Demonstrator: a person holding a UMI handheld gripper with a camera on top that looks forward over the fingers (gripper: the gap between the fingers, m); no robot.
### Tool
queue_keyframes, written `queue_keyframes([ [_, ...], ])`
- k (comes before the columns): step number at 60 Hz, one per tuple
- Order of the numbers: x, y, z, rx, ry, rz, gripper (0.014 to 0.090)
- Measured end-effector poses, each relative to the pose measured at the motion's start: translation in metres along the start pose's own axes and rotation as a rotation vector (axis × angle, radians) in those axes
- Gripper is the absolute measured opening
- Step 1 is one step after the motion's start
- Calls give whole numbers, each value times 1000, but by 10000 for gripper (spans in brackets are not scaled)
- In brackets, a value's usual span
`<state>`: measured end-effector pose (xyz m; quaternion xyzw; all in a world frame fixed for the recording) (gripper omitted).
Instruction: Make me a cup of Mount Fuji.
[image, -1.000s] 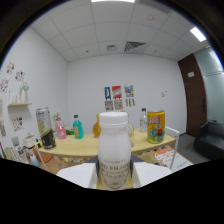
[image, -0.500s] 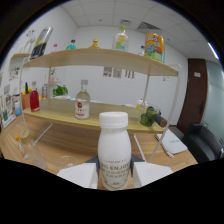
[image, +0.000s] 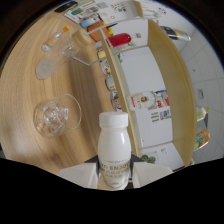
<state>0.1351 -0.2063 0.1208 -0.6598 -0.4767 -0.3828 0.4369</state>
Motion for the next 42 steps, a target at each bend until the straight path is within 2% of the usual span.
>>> queue_keyframes([
  [18, -3, -7, 8, -40, 21, -499, 477],
  [22, -3, -11, 8, -22, 26, -567, 481],
  [33, 0, -12, 4, -7, 26, -578, 481],
  [42, 20, -20, -6, 35, 43, -354, 479],
])
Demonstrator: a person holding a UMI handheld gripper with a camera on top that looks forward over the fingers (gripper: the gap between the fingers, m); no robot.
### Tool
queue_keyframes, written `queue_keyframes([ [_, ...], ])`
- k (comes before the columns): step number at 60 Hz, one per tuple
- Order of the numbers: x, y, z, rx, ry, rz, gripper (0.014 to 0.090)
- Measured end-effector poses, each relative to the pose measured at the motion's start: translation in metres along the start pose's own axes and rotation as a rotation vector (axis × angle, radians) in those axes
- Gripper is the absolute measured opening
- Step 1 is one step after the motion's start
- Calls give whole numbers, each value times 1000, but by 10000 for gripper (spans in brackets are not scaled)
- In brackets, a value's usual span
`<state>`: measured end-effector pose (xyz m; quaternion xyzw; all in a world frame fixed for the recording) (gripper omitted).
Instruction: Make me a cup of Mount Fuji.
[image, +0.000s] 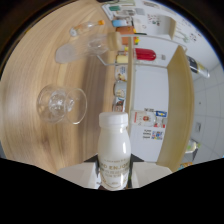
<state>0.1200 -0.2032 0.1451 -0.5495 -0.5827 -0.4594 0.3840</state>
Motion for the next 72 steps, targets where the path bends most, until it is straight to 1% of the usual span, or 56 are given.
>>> queue_keyframes([
  [3, 11, -1, -5, 21, 13, 139, 483],
  [10, 42, -5, -22, 99, 41, 540, 483],
  [14, 56, -1, -28, 122, 61, 780, 483],
  [18, 58, -2, -31, 161, 47, 1020, 485],
  [24, 39, 4, -21, 141, 5, 1293, 485],
  [31, -1, 5, -2, 102, -71, 1518, 484],
  [39, -48, 6, 19, 39, -139, 1627, 483],
  [57, -86, 11, 26, 20, -214, 1657, 486],
  [59, -86, 11, 24, 30, -210, 1662, 490],
  [72, -94, 18, 7, 3, -197, 1698, 501],
])
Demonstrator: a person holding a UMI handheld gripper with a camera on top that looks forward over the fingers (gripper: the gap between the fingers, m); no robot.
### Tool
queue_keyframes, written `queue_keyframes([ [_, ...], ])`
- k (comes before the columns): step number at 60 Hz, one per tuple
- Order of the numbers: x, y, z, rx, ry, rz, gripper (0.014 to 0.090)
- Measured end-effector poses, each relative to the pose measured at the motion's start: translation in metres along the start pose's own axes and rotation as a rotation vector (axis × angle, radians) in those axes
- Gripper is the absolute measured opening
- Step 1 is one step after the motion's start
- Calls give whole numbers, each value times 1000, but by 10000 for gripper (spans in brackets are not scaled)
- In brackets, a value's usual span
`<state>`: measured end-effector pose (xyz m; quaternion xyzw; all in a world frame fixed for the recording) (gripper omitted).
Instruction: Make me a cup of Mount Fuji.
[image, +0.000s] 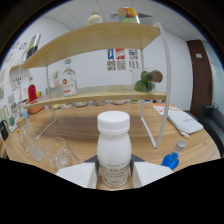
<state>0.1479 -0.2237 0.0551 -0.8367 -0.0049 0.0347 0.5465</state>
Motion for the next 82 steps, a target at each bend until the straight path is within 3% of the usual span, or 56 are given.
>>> queue_keyframes([
  [13, 1, 8, -8, -29, 46, 0, 520],
  [18, -1, 12, -11, -77, 51, 31, 674],
  [22, -3, 9, -20, -93, 65, 38, 855],
  [23, -2, 7, -23, -94, 73, 37, 863],
  [51, -76, -20, -122, -216, 145, 2, 862],
  [82, -123, -22, -138, -224, 133, -47, 860],
])
